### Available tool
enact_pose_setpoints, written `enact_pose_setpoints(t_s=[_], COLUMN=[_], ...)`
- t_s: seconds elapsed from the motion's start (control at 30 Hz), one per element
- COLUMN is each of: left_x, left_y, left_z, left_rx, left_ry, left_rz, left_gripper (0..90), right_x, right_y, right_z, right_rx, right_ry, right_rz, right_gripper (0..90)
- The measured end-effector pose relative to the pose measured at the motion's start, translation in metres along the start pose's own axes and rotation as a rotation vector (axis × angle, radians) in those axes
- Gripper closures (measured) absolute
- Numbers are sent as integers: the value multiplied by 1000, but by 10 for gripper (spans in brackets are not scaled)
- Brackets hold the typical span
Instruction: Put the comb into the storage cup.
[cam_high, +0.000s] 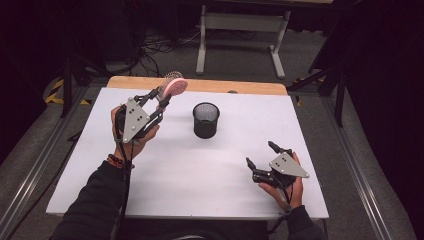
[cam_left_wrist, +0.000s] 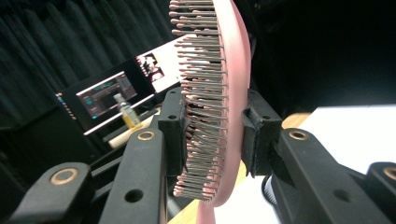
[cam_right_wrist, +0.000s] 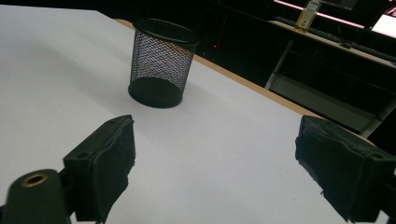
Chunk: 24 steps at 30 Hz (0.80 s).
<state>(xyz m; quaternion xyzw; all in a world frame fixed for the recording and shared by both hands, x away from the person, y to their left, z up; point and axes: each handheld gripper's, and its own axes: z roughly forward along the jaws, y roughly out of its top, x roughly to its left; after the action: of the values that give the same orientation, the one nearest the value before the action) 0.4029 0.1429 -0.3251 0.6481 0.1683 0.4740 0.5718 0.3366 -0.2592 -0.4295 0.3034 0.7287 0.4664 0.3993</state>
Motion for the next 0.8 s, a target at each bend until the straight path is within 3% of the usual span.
enact_pose_setpoints(t_s=[0.13, 0.43, 0.6, 0.73, 0.8], left_x=[4, 0, -1, -3, -4], left_y=[4, 15, 21, 24, 25], left_z=[2, 12, 19, 23, 28], left_rx=[-27, -54, -80, -89, -100], left_ry=[-33, -56, -82, -95, -108], left_rz=[-75, -89, -138, -144, -168], left_gripper=[660, 660, 660, 660, 660], right_x=[1, 3, 2, 3, 2], right_y=[0, 1, 2, 1, 1], right_z=[1, 2, 1, 1, 1], right_rx=[7, 3, 0, 2, 2], right_ry=[-1, 5, 2, 4, 5], right_rz=[3, 0, 2, 1, 3], right_gripper=[137, 139, 139, 139, 140])
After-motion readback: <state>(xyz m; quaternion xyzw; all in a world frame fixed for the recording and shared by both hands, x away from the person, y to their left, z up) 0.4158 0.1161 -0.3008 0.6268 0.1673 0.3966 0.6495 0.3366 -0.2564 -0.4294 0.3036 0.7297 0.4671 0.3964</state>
